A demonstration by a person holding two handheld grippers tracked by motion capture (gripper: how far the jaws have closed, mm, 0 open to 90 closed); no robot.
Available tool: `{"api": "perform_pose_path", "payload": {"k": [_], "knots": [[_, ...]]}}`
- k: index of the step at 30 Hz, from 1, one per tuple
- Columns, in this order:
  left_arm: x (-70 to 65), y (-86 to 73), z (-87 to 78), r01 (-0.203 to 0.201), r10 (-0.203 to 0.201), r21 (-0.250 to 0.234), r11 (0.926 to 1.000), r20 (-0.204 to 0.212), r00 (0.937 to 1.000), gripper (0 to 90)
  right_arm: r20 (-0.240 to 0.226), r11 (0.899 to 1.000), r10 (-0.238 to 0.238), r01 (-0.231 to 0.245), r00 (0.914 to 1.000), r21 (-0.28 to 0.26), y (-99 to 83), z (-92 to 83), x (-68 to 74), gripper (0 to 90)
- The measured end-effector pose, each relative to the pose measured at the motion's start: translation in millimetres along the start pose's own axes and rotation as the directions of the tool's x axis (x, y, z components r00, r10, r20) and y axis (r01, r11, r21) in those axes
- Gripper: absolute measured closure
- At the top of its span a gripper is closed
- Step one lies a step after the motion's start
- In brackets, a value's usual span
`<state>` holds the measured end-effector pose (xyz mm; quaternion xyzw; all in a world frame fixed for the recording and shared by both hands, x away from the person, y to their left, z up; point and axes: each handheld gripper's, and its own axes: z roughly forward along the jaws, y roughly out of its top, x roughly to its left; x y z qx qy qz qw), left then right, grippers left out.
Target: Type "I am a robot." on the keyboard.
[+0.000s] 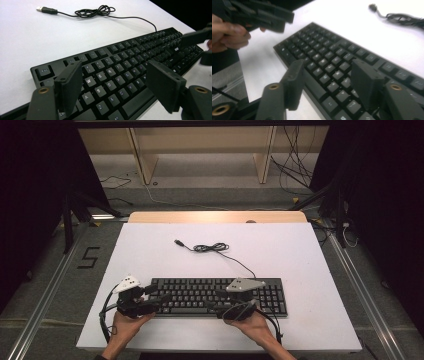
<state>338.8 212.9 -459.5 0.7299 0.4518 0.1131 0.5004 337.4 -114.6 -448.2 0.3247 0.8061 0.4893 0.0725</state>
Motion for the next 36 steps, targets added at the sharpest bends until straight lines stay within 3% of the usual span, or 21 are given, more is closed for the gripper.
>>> {"api": "perform_pose_path", "payload": {"k": [8, 12, 24, 27, 32, 36], "knots": [[2.1, 2.2, 4.7, 0.004, -0.004, 0.011, 0.9999, 0.004, 1.0000, 29.8, 0.034, 0.997, 0.022, -0.020, 0.9992, -0.070, -0.2, -21.4, -5.3, 36.3], [1.7, 4.2, 7.2, 0.014, -0.014, 0.007, 0.9999, 0.005, 0.9999, 31.5, 0.045, 0.997, 0.031, -0.027, 0.9985, -0.078, -3.6, -27.8, -7.9, 32.2], [-3.4, 14.3, 24.7, -0.026, 0.026, 0.055, 0.9982, 0.012, 0.9996, 36.3, 0.066, 0.994, 0.041, -0.034, 0.9970, -0.101, -8.5, -38.7, -9.7, 28.0], [-3.4, 17.1, 29.1, -0.038, 0.038, 0.078, 0.9963, 0.006, 0.9993, 41.1, 0.074, 0.993, 0.046, -0.038, 0.9962, -0.113, -9.4, -42.9, -10.9, 27.9], [-3.5, 17.8, 35.3, -0.058, 0.056, 0.099, 0.9934, 0.017, 0.9983, 59.2, 0.077, 0.992, 0.051, -0.042, 0.9957, -0.115, -10.2, -45.9, -11.9, 27.9], [-6.2, 17.1, 45.2, -0.096, 0.094, 0.145, 0.9847, 0.019, 0.9954, 72.5, 0.074, 0.993, 0.050, -0.042, 0.9960, -0.113, -10.2, -45.0, -11.7, 27.9]]}}
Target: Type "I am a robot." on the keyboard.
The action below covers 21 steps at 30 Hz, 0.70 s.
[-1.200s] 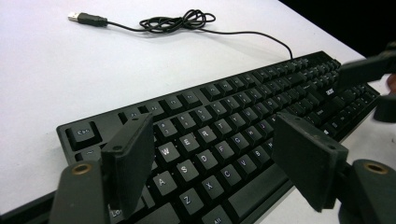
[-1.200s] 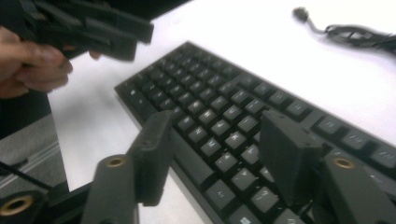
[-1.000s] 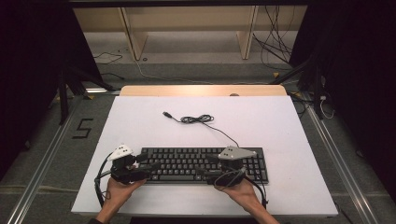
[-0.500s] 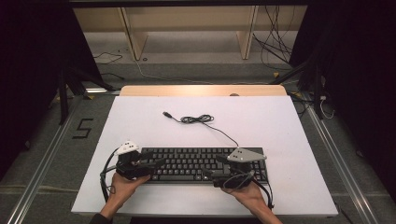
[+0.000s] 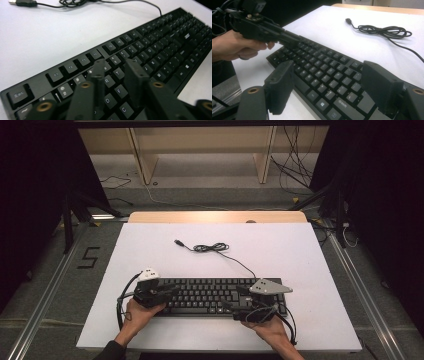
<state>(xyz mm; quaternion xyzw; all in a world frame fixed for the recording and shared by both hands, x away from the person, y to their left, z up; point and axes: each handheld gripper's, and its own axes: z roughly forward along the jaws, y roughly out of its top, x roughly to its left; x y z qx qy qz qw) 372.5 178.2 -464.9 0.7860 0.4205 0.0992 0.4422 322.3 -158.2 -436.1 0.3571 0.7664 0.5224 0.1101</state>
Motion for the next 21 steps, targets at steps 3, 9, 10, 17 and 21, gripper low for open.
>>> {"api": "perform_pose_path", "payload": {"k": [3, 9, 10, 17, 21], "knots": [[-0.5, 1.1, 5.9, -0.019, 0.019, 0.032, 0.9993, -0.005, 0.9998, 80.9, -0.001, 1.000, 0.000, 0.000, 1.0000, -0.001, 0.1, 0.3, 0.8, 27.9], [-0.1, 1.7, 11.8, -0.033, 0.033, 0.053, 0.9981, -0.010, 0.9994, 88.3, -0.003, 1.000, -0.001, 0.001, 1.0000, -0.003, 0.4, -0.1, 0.7, 27.9], [0.2, 1.7, 12.2, -0.035, 0.035, 0.057, 0.9978, -0.010, 0.9993, 88.7, -0.003, 1.000, -0.001, 0.001, 1.0000, -0.003, 0.3, -0.1, 0.7, 27.9], [-0.2, 1.4, 18.2, -0.038, 0.039, 0.078, 0.9962, -0.016, 0.9991, 88.9, -0.003, 1.000, -0.002, 0.002, 1.0000, -0.008, 0.6, -0.7, 1.5, 27.4], [0.1, 1.5, 19.1, -0.035, 0.037, 0.081, 0.9961, -0.019, 0.9991, 88.9, -0.005, 1.000, -0.001, 0.001, 1.0000, -0.010, 0.7, -1.0, 1.6, 27.4]]}}
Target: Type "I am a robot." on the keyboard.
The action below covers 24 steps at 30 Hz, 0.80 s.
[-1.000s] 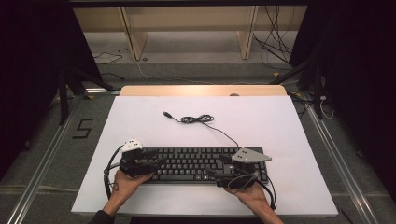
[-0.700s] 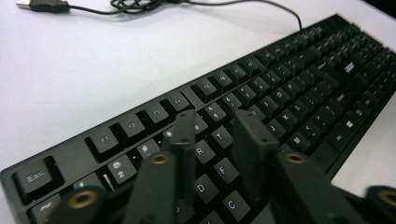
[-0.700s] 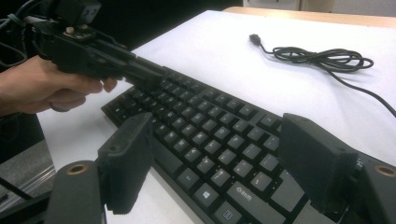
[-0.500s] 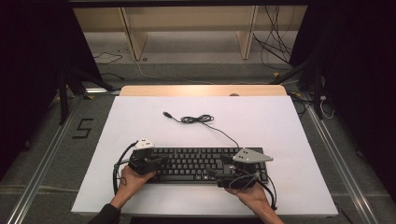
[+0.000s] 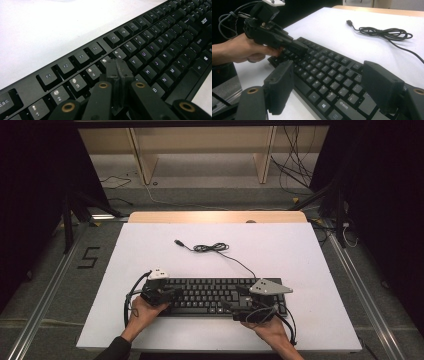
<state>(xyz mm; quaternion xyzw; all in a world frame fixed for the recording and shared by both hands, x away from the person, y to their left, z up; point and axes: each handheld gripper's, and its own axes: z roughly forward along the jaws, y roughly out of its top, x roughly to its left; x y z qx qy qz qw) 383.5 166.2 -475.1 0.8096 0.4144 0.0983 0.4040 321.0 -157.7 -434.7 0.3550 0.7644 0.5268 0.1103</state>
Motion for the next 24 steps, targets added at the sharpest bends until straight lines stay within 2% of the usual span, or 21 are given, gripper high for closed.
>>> {"api": "perform_pose_path", "payload": {"k": [4, 14, 20, 24], "knots": [[0.8, -0.4, 1.5, -0.004, 0.004, 0.009, 0.9999, -0.011, 0.9999, 88.9, -0.001, 1.000, -0.003, 0.003, 1.0000, 0.000, 0.1, 0.1, 0.3, 27.4], [-0.1, -2.4, 4.9, 0.000, 0.001, 0.019, 0.9998, -0.009, 1.0000, 89.1, 0.000, 1.000, -0.004, 0.004, 1.0000, 0.002, 0.4, 0.5, 0.4, 27.4], [-0.4, -2.6, 3.5, -0.005, 0.006, 0.012, 0.9999, -0.010, 0.9999, 88.9, 0.002, 1.000, -0.005, 0.005, 1.0000, 0.002, 0.5, 0.7, 0.2, 27.4], [-0.9, -2.1, 0.1, 0.005, -0.005, -0.013, 0.9999, -0.002, 1.0000, 82.4, 0.007, 1.000, -0.003, 0.003, 1.0000, -0.002, 0.6, 1.0, -1.4, 27.4]]}}
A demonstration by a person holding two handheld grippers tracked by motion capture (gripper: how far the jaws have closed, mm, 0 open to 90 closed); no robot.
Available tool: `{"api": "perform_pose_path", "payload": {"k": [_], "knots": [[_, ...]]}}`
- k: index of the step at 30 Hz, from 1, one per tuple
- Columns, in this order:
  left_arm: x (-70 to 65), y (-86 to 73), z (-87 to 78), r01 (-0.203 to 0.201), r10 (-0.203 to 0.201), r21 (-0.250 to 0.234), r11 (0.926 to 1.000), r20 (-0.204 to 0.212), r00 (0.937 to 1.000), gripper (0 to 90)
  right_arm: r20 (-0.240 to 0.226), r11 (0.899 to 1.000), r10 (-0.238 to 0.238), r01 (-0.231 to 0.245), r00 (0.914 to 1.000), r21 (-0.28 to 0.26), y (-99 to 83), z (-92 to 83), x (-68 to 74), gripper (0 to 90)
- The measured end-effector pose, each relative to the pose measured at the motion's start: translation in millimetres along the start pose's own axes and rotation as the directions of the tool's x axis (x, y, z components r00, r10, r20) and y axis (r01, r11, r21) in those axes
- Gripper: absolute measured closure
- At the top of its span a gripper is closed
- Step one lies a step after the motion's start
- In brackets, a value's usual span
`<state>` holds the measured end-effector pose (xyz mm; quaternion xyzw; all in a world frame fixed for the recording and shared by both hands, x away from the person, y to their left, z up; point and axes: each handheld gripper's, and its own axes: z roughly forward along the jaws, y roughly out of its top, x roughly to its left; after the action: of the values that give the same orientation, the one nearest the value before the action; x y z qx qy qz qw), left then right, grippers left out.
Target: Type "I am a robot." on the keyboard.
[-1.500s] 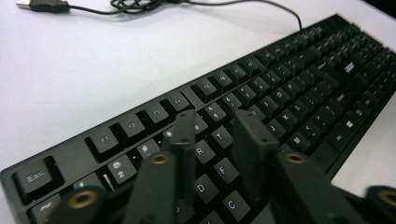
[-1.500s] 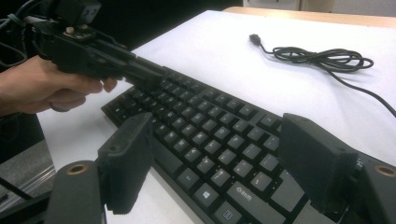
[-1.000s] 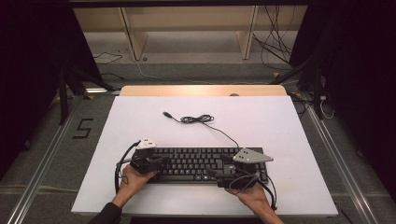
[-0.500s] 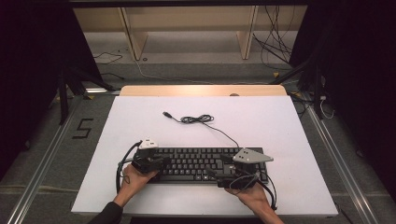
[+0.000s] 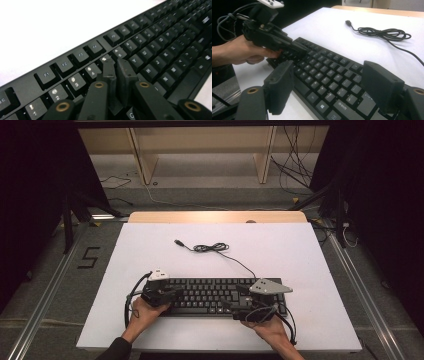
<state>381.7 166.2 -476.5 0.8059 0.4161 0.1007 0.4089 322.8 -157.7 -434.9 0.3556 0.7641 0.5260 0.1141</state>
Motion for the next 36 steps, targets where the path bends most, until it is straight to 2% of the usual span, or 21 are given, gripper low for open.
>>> {"api": "perform_pose_path", "payload": {"k": [2, 10, 13, 18, 25, 26, 29, 31, 32, 33, 36], "knots": [[0.6, 0.6, -2.5, 0.009, -0.009, -0.017, 0.9998, 0.009, 0.9999, 76.8, 0.002, 1.000, 0.002, -0.002, 1.0000, -0.002, -0.2, 0.3, -0.7, 27.4], [2.6, -0.2, -14.5, 0.018, -0.017, -0.048, 0.9987, 0.015, 0.9997, 66.2, 0.002, 1.000, 0.002, -0.002, 1.0000, 0.005, -1.0, 4.8, -0.9, 27.4], [3.8, -2.1, -22.5, 0.047, -0.045, -0.072, 0.9963, 0.018, 0.9988, 61.1, -0.001, 1.000, 0.003, -0.003, 1.0000, 0.007, -1.0, 6.9, -1.6, 27.5], [4.4, -4.6, -28.1, 0.060, -0.058, -0.086, 0.9944, 0.024, 0.9980, 52.2, -0.005, 1.000, 0.006, -0.005, 1.0000, 0.006, -0.5, 9.3, -2.7, 27.6], [-0.1, -9.4, -36.1, 0.065, -0.058, -0.123, 0.9903, 0.055, 0.9968, 43.2, -0.013, 1.000, 0.009, -0.008, 0.9999, 0.009, -0.7, 13.8, -3.1, 27.9], [-1.2, -11.3, -39.1, 0.065, -0.057, -0.144, 0.9874, 0.058, 0.9967, 41.9, -0.013, 1.000, 0.009, -0.009, 0.9999, 0.010, -0.6, 14.5, -2.8, 27.9], [-1.7, -13.1, -41.7, 0.066, -0.056, -0.159, 0.9851, 0.067, 0.9962, 39.3, -0.012, 1.000, 0.006, -0.006, 0.9999, 0.015, -0.2, 17.7, -2.1, 28.0], [-2.4, -15.2, -46.2, 0.071, -0.059, -0.189, 0.9794, 0.069, 0.9959, 37.7, -0.015, 1.000, 0.005, -0.005, 0.9999, 0.020, 0.2, 20.3, -1.4, 28.0], [-2.4, -15.2, -46.2, 0.071, -0.059, -0.189, 0.9794, 0.069, 0.9959, 37.2, -0.017, 1.000, 0.003, -0.003, 0.9999, 0.021, 0.4, 21.6, -0.8, 28.0], [-2.1, -16.5, -48.9, 0.079, -0.065, -0.211, 0.9743, 0.075, 0.9951, 36.6, -0.018, 1.000, 0.003, -0.002, 0.9998, 0.024, 0.7, 22.8, -0.1, 28.1], [-1.8, -18.2, -51.9, 0.090, -0.075, -0.225, 0.9701, 0.075, 0.9943, 35.8, -0.023, 1.000, -0.001, 0.002, 0.9997, 0.030, 1.8, 26.6, 1.1, 29.0]]}}
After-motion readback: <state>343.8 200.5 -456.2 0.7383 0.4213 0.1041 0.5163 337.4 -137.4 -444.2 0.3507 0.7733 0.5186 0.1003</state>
